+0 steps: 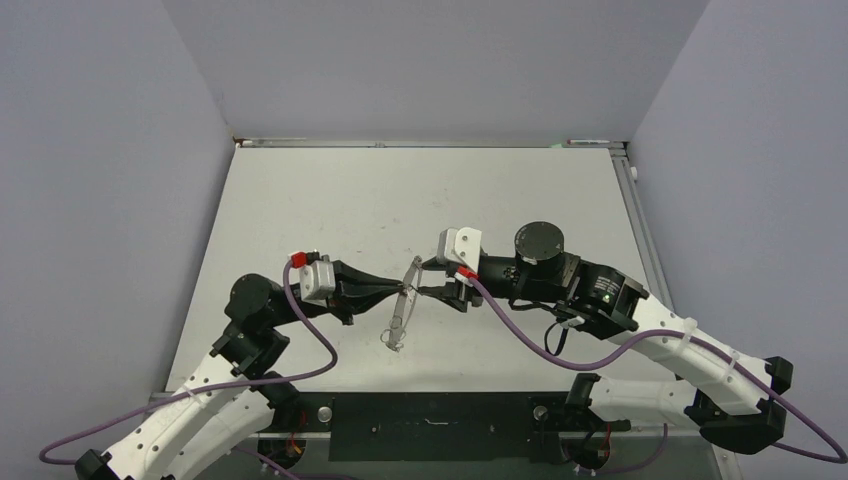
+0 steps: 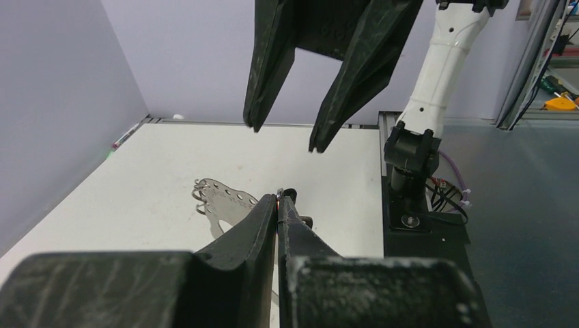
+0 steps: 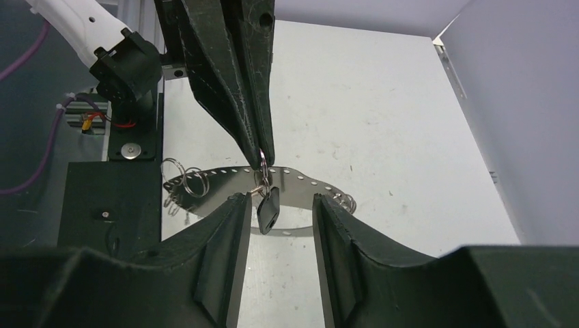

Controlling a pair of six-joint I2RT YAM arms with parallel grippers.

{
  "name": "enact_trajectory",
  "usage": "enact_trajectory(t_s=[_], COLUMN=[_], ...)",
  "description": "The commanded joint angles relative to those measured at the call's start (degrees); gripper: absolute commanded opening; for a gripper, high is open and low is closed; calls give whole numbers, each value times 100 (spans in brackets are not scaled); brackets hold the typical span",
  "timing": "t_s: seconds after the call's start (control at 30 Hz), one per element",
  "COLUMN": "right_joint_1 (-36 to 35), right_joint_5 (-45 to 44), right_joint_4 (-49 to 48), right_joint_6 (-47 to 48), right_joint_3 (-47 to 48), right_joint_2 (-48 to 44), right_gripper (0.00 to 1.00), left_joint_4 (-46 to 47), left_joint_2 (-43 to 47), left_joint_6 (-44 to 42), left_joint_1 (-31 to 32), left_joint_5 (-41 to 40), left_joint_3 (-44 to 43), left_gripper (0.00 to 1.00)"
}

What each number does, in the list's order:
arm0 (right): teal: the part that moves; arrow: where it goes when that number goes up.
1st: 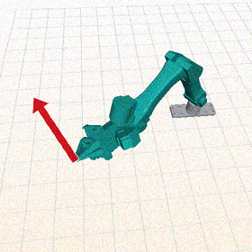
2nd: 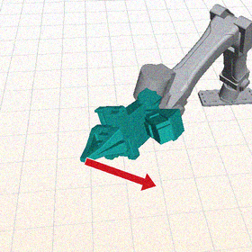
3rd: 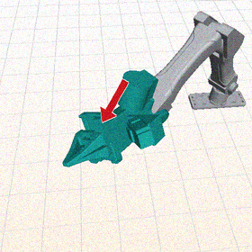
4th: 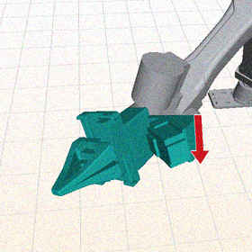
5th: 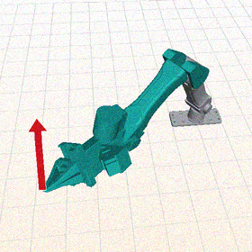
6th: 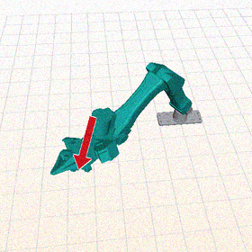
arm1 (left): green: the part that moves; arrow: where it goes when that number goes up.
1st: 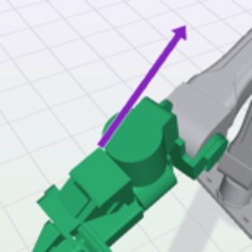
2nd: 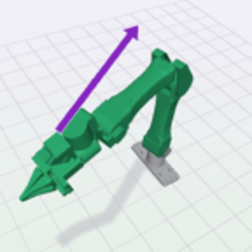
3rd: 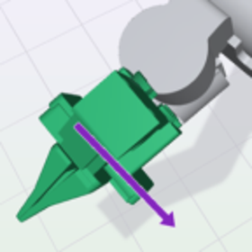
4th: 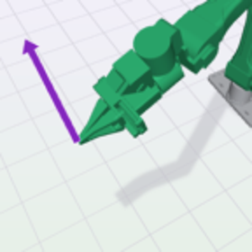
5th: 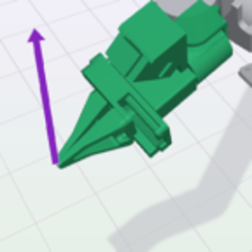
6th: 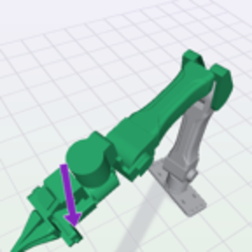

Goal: Put the keys on the keyring

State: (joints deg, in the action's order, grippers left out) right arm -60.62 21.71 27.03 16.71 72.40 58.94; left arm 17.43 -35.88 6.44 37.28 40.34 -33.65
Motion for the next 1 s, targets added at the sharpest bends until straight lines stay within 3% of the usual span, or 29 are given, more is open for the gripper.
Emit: enact_trajectory(t_s=[0.0, 0.8, 0.97], right_joint_1=[139, 229, 231], right_joint_5=[473, 1019, 1003], right_joint_4=[-454, -853, -869], right_joint_6=[-144, -309, -308], right_joint_3=[-88, -274, -313], right_joint_2=[120, 342, 318], right_gripper=[38, 22, 13], left_joint_4=[823, 972, 997], left_joint_2=[85, 169, 178], left_joint_6=[370, 530, 547], left_joint_1=[-36, -89, -98], left_joint_5=[199, 249, 227], left_joint_3=[15, 51, 60], left_gripper=[0, 0, 0])
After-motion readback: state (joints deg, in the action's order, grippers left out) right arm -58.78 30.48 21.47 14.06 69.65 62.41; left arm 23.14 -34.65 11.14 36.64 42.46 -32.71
